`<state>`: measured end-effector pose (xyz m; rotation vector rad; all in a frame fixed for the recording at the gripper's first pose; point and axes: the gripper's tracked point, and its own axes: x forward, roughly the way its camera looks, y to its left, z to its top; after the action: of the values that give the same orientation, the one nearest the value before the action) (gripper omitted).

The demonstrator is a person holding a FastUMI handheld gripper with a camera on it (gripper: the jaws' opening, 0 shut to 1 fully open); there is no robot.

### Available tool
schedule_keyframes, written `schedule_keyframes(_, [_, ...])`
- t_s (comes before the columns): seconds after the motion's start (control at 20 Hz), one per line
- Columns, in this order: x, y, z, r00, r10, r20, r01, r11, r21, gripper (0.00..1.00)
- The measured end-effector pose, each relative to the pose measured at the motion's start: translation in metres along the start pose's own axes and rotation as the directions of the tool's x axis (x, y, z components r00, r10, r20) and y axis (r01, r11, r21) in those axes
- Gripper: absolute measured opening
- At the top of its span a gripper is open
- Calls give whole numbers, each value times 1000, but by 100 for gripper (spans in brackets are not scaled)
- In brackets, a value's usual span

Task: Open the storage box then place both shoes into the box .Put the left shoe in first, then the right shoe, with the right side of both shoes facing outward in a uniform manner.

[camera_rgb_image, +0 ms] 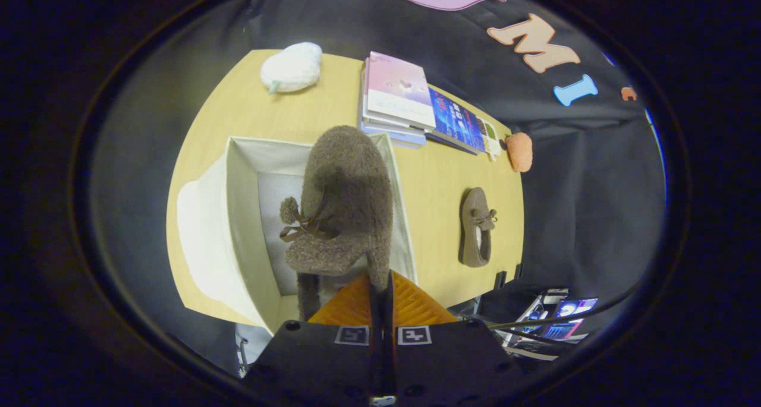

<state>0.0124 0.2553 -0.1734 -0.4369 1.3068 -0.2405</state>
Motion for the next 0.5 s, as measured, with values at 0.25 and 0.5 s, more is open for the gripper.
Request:
schedule_keyframes(0.25, [35, 47, -4, 994, 109, -16, -109, 994, -17, 4])
schedule_keyframes(0.5, [73, 92, -17, 964, 264, -31, -265, 964, -29, 4])
